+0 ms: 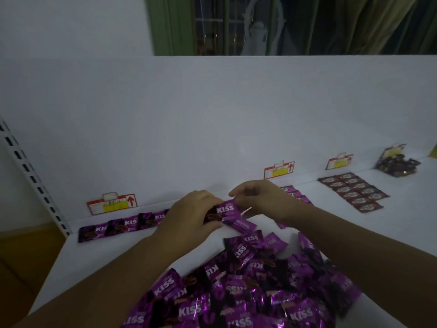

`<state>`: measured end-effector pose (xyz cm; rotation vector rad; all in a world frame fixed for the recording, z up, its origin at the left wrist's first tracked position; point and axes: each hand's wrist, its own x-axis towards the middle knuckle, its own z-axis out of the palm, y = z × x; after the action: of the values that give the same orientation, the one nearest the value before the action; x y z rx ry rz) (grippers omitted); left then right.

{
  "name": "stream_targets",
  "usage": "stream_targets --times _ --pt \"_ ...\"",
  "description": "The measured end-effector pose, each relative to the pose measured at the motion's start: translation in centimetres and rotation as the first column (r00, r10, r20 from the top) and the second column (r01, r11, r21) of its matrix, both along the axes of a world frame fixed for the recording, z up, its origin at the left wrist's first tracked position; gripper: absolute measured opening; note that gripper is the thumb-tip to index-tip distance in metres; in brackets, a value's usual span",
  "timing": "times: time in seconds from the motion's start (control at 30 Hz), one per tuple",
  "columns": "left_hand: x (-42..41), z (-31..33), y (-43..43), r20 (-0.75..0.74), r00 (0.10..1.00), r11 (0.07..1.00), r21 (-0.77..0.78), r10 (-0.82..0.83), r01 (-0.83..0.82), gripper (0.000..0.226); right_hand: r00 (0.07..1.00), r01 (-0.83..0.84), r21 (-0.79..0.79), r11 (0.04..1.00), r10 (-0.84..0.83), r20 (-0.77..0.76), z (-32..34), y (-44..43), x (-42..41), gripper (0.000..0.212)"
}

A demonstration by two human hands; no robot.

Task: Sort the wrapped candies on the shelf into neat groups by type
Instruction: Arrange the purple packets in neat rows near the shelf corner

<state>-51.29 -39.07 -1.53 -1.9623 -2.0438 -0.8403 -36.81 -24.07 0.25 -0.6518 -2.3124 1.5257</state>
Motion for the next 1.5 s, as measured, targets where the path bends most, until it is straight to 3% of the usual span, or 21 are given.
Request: stream_targets --times 0.03,0.1,0.2,0.3,0.5,0.67,0.83,0.93,1.03,1.1,1.23,1.4,1.5 --pt "-0.3 -0.1 -0.2 0.026 0.999 0.999 0.006 0.032 -0.032 0.041 0.996 0.029 0.154 0.988 -0.041 0.074 -0.3 0.5 0.0 0.010" --pt "-1.0 -0.4 -0.7 0.060 0.993 0.995 0.003 0.102 -0.102 0.045 0.952 -0.027 0.500 0.865 -0.130 0.277 -1.2 1.1 0.1 0.019" --pt "-2.1 -0.7 -1.5 0.073 0.983 0.985 -0.029 0.171 -0.169 0.047 0.871 -0.145 0.586 0.797 -0.177 0.458 -2.4 1.1 -0.1 0.045" --pt "-3.0 -1.0 -2.5 0.082 0.975 0.978 -0.056 0.205 -0.201 0.049 0.867 -0.190 0.632 0.751 -0.173 0.467 -2.5 0.9 -0.8 0.042" --pt "-5.0 -1.4 -5.9 0.153 0.947 0.957 -0.102 0.283 -0.270 0.047 0.887 -0.182 0.653 0.735 -0.164 0.432 -2.3 0.6 -1.9 0.025" --pt "-7.1 -2.5 -10.4 0.155 0.906 0.915 -0.162 0.393 -0.370 0.049 0.963 -0.132 0.639 0.758 -0.054 0.263 -1.4 -1.3 -3.8 0.016" --pt "-9.1 -3.2 -14.5 0.184 0.867 0.880 -0.210 0.464 -0.426 0.044 0.976 -0.203 0.406 0.891 0.154 0.152 -0.8 -5.2 -7.1 0.007" --pt "-10.2 -3.2 -16.1 0.196 0.865 0.883 -0.198 0.462 -0.426 0.035 0.972 -0.213 0.184 0.960 0.189 0.140 -1.0 -7.3 -9.1 0.016" --pt "-10.9 -3.5 -16.8 0.175 0.877 0.888 -0.206 0.447 -0.412 0.029 0.964 -0.199 0.091 0.976 0.178 0.199 -1.8 -9.1 -10.9 0.026" --pt "-11.3 -3.6 -17.1 0.183 0.883 0.896 -0.194 0.433 -0.399 0.025 0.948 -0.227 0.137 0.964 0.188 0.256 -2.6 -10.1 -11.9 0.027" --pt "-12.2 -4.2 -17.4 0.178 0.878 0.894 -0.161 0.444 -0.419 0.024 0.946 -0.285 0.424 0.859 0.182 0.267 -3.5 -11.1 -13.1 0.013" --pt "-12.8 -5.0 -17.4 0.170 0.865 0.881 -0.113 0.473 -0.459 0.027 0.916 -0.378 0.313 0.871 0.301 0.266 -3.3 -11.1 -13.1 0.011" --pt "-13.1 -5.4 -17.3 0.172 0.863 0.880 -0.092 0.475 -0.466 0.027 0.887 -0.453 0.510 0.731 0.313 0.338 -2.8 -11.1 -13.0 0.020"
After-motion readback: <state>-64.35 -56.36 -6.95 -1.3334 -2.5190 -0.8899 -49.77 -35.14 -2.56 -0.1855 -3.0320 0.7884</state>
